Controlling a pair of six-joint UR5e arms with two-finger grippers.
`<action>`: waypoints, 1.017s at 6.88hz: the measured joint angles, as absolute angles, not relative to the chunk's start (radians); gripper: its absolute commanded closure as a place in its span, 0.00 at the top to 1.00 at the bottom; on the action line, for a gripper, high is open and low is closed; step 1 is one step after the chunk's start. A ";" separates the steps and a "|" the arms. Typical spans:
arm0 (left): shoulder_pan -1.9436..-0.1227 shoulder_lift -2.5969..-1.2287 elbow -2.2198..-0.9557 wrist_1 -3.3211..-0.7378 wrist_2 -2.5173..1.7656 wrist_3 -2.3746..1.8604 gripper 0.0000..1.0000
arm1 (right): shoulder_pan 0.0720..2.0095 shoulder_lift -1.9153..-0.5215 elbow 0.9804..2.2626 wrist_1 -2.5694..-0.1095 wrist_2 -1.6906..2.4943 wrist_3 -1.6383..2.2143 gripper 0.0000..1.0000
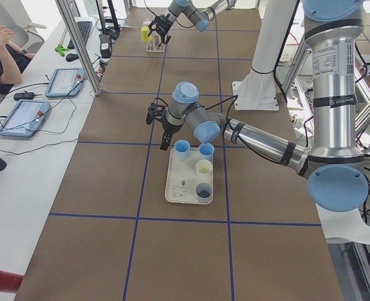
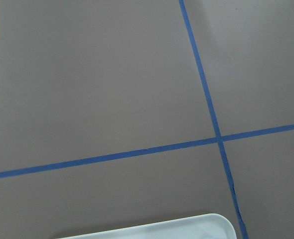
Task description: Transfer IKEA cup to right arm and place on rack
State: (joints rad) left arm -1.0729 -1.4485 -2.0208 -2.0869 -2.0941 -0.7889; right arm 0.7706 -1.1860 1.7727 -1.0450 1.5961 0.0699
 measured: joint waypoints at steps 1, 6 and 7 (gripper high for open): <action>-1.000 -1.423 -2.019 -2.138 -2.046 -0.883 1.00 | 0.734 -1.182 1.791 -1.047 1.599 0.229 0.99; -0.803 -1.354 -1.923 -2.400 -1.903 -1.190 0.90 | 0.676 -1.164 1.807 -1.057 1.711 0.576 0.99; -0.781 -1.355 -1.915 -2.402 -1.869 -1.206 0.62 | 0.671 -1.164 1.805 -1.057 1.715 0.580 0.99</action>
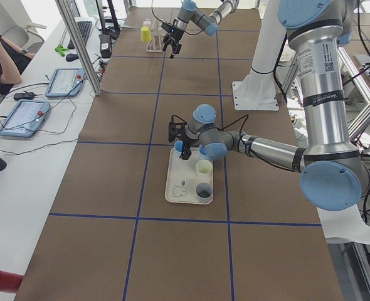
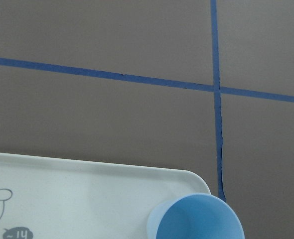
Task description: Transfer IKEA cup to right arm and place on rack
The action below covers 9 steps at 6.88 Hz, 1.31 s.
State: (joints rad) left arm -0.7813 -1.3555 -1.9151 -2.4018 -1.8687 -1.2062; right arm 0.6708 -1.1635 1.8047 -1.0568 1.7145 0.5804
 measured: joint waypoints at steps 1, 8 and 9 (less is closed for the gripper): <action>-0.757 -1.357 -1.908 -2.400 -1.836 -1.214 0.57 | 0.666 -1.163 1.804 -1.057 1.714 0.581 0.99; -0.714 -1.351 -1.898 -2.395 -1.813 -1.203 0.00 | 0.650 -1.168 1.802 -1.051 1.712 0.572 0.99; -0.719 -1.348 -1.905 -2.390 -1.816 -1.199 0.00 | 0.644 -1.167 1.801 -1.049 1.712 0.572 0.99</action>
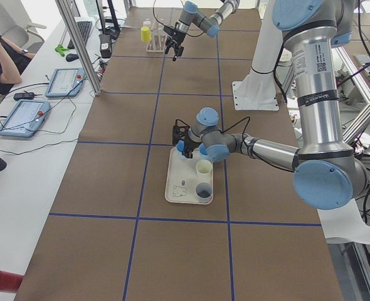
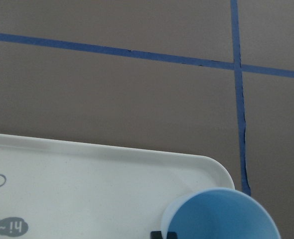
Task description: Transfer IKEA cup to right arm and place on rack
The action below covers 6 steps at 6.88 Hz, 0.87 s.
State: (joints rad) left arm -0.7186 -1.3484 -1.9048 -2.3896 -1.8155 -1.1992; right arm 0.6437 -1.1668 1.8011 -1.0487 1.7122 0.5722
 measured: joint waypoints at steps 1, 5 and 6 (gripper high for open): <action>-0.732 -1.349 -1.919 -2.379 -1.820 -1.197 0.00 | 0.635 -1.160 1.801 -1.047 1.710 0.571 0.99; -0.966 -1.413 -1.998 -2.350 -2.099 -1.198 0.00 | 0.523 -1.136 1.743 -0.877 1.584 0.541 0.99; -0.998 -1.468 -2.000 -2.350 -2.182 -1.210 0.00 | 0.489 -1.137 1.693 -0.743 1.554 0.536 0.99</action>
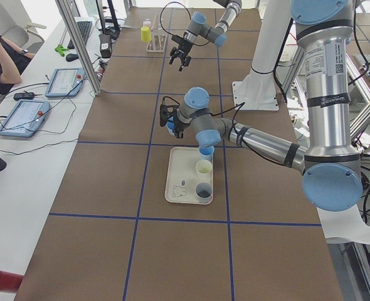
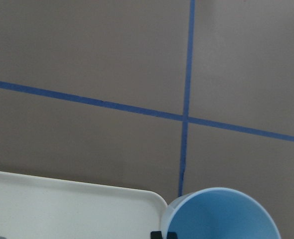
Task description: Transfer IKEA cup to right arm and place on rack
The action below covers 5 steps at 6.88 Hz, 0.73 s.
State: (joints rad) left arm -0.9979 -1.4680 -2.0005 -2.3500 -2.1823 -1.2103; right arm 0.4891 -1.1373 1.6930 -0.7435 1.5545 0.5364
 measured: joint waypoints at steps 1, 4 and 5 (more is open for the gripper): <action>-1.008 -1.526 -2.001 -2.353 -2.241 -1.245 0.00 | 0.465 -1.141 1.645 -0.606 1.544 0.521 0.99; -0.960 -1.775 -1.984 -2.368 -2.305 -1.525 0.00 | 0.435 -1.146 1.594 -0.378 1.536 0.420 0.99; -0.905 -1.840 -1.971 -2.386 -2.305 -1.577 0.00 | 0.431 -1.145 1.590 -0.327 1.526 0.382 0.99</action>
